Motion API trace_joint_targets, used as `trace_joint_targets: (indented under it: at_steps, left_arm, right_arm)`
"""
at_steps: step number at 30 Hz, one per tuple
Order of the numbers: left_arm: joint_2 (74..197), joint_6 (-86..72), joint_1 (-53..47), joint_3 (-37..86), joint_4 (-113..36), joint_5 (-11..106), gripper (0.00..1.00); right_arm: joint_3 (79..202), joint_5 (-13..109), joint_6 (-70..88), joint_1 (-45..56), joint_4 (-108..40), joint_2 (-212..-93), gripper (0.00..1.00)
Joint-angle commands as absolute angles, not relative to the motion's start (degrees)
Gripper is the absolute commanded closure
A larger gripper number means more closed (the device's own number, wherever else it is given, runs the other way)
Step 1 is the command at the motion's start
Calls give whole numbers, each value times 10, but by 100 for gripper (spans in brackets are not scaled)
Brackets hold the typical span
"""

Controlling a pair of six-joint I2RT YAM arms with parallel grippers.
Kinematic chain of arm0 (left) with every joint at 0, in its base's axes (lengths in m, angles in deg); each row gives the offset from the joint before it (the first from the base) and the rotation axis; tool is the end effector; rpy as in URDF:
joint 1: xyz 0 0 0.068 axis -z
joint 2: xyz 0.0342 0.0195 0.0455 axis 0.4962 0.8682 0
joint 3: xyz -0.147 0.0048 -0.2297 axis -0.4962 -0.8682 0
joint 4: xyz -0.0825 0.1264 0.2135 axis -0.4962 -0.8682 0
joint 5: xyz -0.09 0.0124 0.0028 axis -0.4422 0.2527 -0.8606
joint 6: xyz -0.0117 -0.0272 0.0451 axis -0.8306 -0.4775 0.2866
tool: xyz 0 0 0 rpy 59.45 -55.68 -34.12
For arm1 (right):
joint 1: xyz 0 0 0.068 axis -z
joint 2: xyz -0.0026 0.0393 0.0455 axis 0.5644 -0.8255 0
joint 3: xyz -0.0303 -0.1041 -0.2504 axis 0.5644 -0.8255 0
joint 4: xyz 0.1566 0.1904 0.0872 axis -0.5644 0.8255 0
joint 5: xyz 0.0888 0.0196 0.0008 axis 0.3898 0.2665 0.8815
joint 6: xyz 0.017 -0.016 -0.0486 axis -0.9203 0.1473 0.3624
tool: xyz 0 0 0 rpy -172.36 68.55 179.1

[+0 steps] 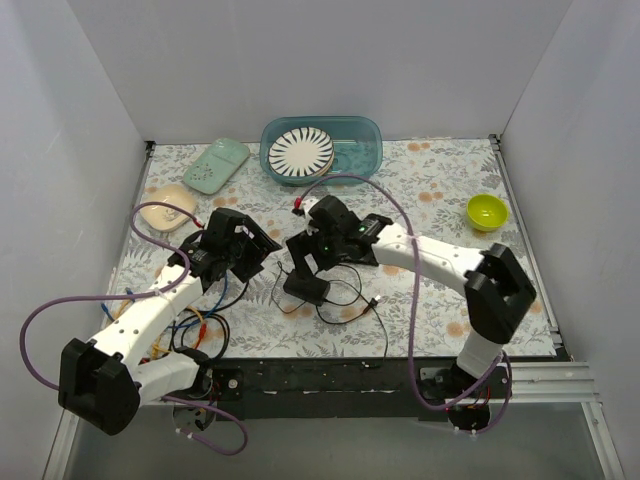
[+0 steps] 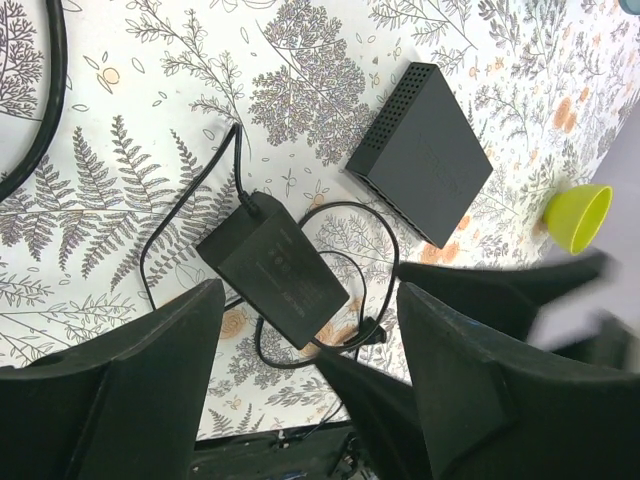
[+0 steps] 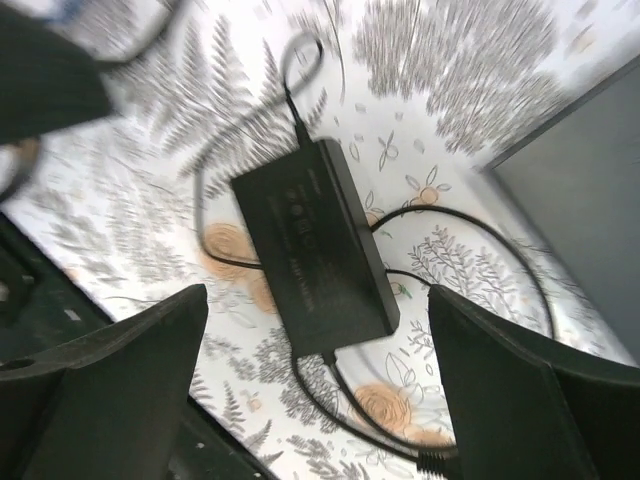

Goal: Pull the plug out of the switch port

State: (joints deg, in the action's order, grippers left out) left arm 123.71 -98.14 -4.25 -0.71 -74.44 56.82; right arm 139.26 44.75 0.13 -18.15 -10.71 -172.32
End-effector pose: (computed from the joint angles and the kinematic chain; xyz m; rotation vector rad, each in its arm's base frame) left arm 0.2028 -0.0959 0.2560 -1.6764 2.0920 -0.8786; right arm 0.2321 0.3075 0.2323 -0.8398 2.4099 0.6041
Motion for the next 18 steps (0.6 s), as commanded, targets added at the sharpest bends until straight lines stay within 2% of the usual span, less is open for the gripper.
trace_joint_targets:
  at_steps: [1,5,8,9,11,12,14,15,18]
  left_arm:
    - [1220,-976,-44,-6,-737,572,30]
    - [1256,-958,-37,-10,-674,503,33]
    - [1331,-922,44,6,-618,478,40]
    - [1353,-901,91,24,-600,472,44]
    - [1427,-891,135,45,-594,466,49]
    - [1447,-878,161,63,-593,466,59]
    - [1499,-870,191,75,-581,471,64]
    - [1514,-868,196,76,-569,469,64]
    - [1562,-858,226,77,-507,464,65]
  right_arm:
    - [1441,373,-3,-178,-101,-1606,2]
    - [1424,276,-9,-172,-77,-1540,2]
    - [1377,224,-24,-152,-76,-1483,9]
    - [1360,216,-29,-131,-84,-1451,17]
    - [1316,220,-43,-110,-96,-1417,28]
    - [1303,232,-47,-90,-112,-1385,44]
    - [1261,236,-51,-81,-129,-1356,57]
    - [1249,231,-54,-77,-141,-1334,68]
    - [1218,236,-66,-70,-141,-1313,78]
